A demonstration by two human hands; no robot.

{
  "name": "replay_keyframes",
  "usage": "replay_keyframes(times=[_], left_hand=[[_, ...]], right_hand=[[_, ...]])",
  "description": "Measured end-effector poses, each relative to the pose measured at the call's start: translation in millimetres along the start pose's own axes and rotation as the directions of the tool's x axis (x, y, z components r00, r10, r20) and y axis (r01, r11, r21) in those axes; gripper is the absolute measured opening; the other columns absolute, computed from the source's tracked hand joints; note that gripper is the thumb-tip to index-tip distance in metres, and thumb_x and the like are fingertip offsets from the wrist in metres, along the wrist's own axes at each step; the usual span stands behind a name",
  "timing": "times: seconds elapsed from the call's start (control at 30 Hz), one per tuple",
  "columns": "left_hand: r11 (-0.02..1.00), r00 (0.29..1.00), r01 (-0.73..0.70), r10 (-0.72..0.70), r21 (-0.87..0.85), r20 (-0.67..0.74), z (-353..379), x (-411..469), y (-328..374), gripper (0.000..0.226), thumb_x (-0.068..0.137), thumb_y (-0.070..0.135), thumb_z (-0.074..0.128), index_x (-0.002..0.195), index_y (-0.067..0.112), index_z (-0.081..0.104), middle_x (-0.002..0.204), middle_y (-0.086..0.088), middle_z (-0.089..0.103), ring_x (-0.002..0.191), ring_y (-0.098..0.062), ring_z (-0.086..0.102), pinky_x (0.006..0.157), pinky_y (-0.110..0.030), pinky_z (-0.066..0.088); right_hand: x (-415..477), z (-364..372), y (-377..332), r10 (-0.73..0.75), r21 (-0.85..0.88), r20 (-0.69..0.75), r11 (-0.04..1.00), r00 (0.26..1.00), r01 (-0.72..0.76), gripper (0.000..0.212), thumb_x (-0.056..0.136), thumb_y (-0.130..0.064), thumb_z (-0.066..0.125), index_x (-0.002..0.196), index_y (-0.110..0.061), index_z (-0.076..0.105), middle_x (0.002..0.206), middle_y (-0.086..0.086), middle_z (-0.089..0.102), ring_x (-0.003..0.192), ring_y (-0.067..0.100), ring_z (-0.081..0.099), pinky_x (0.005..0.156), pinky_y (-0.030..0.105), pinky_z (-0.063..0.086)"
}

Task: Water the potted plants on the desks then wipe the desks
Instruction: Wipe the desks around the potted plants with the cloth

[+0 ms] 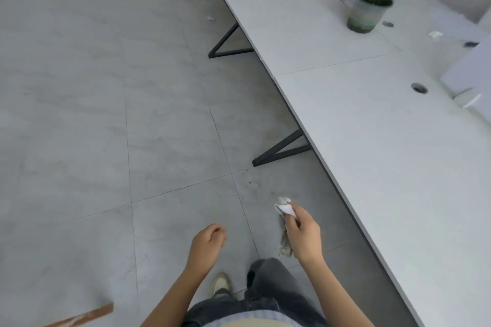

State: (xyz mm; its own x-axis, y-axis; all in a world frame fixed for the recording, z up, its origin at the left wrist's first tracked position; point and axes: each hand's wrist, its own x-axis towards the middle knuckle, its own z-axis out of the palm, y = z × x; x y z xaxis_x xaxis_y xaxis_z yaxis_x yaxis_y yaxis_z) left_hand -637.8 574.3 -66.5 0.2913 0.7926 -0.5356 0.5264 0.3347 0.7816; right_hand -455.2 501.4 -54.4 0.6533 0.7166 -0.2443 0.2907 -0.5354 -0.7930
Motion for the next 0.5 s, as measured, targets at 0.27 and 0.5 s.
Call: replay_keyframes(times=[0.27,0.5], left_hand=[[0.999,0.998,-0.032,0.032,0.008,-0.05,-19,118,69,0.022,0.093,0.011,0.045,0.078,0.02,0.058,0.082,-0.003,0.063,0.079,-0.018,0.057,0.069,-0.017,0.041],[0.996,0.983,-0.077,0.069,-0.041,-0.17,-31,215,149,0.016,0.094,0.01,0.043,0.091,0.011,0.059,0.083,-0.003,0.061,0.08,-0.018,0.057,0.064,-0.013,0.039]], right_hand=[[124,10,-42,0.003,-0.007,-0.006,1.0,1.0,-0.003,0.028,0.093,-0.016,0.045,0.115,-0.011,0.062,0.091,0.006,0.063,0.077,0.018,0.055,0.058,0.014,0.038],[256,5,-114,-0.088,0.115,-0.034,0.989,0.996,0.091,0.024,0.092,-0.013,0.046,0.106,-0.012,0.065,0.085,0.004,0.062,0.077,0.018,0.055,0.066,0.022,0.039]])
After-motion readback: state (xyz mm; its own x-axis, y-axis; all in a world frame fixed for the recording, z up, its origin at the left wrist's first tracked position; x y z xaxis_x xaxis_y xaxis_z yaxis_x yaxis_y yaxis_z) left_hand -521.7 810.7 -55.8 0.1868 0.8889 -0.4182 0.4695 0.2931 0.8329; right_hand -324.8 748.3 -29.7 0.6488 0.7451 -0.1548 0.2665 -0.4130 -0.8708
